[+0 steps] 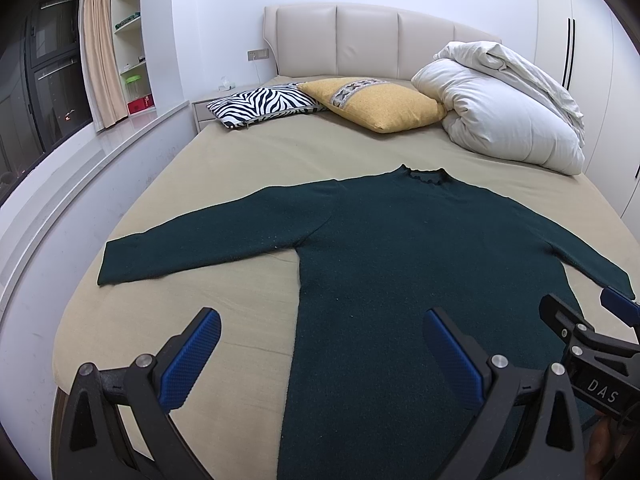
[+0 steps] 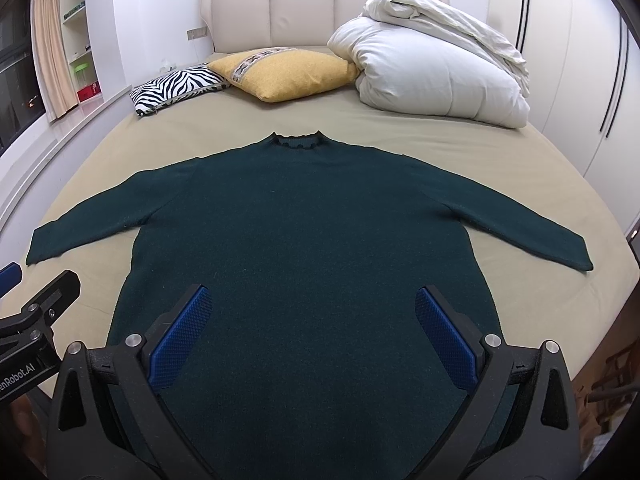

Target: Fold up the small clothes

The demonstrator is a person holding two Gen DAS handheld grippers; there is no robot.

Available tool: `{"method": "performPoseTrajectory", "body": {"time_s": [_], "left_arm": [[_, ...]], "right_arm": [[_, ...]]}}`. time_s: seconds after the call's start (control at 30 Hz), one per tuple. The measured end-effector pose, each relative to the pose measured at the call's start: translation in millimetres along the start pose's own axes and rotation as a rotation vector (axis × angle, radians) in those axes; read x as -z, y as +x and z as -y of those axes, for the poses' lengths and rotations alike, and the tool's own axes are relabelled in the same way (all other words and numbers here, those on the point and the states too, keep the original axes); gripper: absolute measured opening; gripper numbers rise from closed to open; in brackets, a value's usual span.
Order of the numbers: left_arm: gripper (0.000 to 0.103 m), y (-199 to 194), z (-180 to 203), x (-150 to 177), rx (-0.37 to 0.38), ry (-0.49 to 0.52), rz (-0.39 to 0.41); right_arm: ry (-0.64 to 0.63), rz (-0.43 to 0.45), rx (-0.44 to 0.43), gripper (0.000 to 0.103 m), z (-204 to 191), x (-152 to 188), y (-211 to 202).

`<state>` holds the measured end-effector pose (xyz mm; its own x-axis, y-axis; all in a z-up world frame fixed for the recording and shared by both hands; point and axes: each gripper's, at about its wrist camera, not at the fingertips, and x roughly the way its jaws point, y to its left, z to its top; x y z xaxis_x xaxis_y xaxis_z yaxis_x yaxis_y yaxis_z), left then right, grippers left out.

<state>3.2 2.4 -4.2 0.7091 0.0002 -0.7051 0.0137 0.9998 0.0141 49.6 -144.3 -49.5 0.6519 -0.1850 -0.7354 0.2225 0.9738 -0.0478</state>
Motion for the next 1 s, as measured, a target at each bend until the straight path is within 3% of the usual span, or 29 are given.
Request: {"method": "performPoseTrajectory", "body": {"time_s": [0.27,0.43,0.6,0.7,0.8,0.87,0.93,1.0], "left_arm": [[0.103,0.6,-3.3,8.9,0.011,-0.008,-0.024],[0.103,25.6,1.1,16.6,0.086,-0.045,-0.113],[0.103,47.3,20.1,17.9,0.116,-0.010,-0.161],[0.103,66.3,27.6,10.8,0.185,-0.035,-0.199],[0.103,79.6,38.6,-1.3,0.231,-0.042,-0.181],[0.103,84.6,50.7,-9.6,0.231,-0.023,-0.123],[0.103,90.8,64.1,-15.9,0.258,0.000,-0.093],[0.103,100.5,77.4,-20.3,0.250,0.034,-0.127]], "right_arm": [[0.016,-0.003,-0.015,0.103,3.5,3.0,4.0],[0.104,0.033,-0.014,0.103,51.6,-2.8,10.2],[0.374,0.082,-0.042,0.103,183.0,-0.9,25.8],[0.565,0.086,0.031,0.103,286.1,15.8,43.3],[0.750,0.090,0.113,0.093,385.0,44.2,59.3],[0.837,0.071,0.151,0.085,440.1,64.3,71.3],[0.925,0.048,0.143,0.083,486.6,83.5,85.3],[0.995,0.042,0.101,0.078,519.9,98.2,100.1]]}}
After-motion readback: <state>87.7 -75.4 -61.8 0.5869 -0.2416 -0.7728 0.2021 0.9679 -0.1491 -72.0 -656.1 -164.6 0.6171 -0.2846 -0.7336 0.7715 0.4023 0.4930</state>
